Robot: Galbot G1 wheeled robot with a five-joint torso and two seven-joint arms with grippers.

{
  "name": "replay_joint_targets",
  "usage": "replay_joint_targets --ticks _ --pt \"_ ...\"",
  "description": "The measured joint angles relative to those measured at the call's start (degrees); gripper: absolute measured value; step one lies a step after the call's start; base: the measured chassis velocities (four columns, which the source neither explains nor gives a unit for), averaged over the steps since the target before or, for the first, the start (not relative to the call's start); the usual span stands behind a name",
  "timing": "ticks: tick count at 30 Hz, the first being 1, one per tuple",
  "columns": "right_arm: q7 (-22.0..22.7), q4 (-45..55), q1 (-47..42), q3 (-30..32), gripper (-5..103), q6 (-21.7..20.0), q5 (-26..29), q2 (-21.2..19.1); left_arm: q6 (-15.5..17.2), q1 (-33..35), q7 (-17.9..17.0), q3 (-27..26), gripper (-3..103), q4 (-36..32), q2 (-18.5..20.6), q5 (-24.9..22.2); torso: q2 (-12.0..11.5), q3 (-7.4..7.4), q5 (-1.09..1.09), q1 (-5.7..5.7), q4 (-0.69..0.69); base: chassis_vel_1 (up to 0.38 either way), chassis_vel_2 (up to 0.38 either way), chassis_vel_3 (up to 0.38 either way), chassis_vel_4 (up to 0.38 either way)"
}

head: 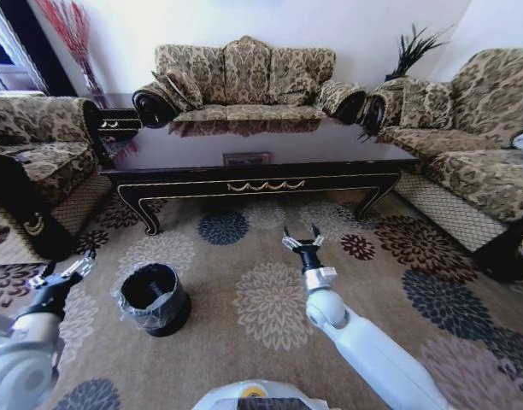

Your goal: Move to the front of the table and pick up the trash from the floor, then place it into the trash bin.

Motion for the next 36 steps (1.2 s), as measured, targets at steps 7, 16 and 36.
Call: replay_joint_targets --ticks 7,16,36 --pt "-5.2 -0.8 -4.2 2.4 100 6.2 -6.5 -0.5 -5.9 2.7 5.1 1.3 100 -0.8 -3.9 7.2 0.0 0.00 0.03 0.00 -0.01 0.000 0.000 0.000 0.000" --pt "-7.1 0.1 -6.3 4.1 100 7.4 -8.1 -0.7 -5.8 3.0 4.6 0.7 100 -1.8 -2.8 5.6 0.0 0.00 0.03 0.00 0.00 0.000 0.000 0.000 0.000" --pt "-8.6 0.5 -9.6 6.0 100 8.2 -8.1 -1.7 -3.2 -1.5 2.4 4.7 100 -1.0 -0.7 5.5 0.0 0.01 0.02 0.00 -0.01 0.044 -0.056 -0.044 0.052"
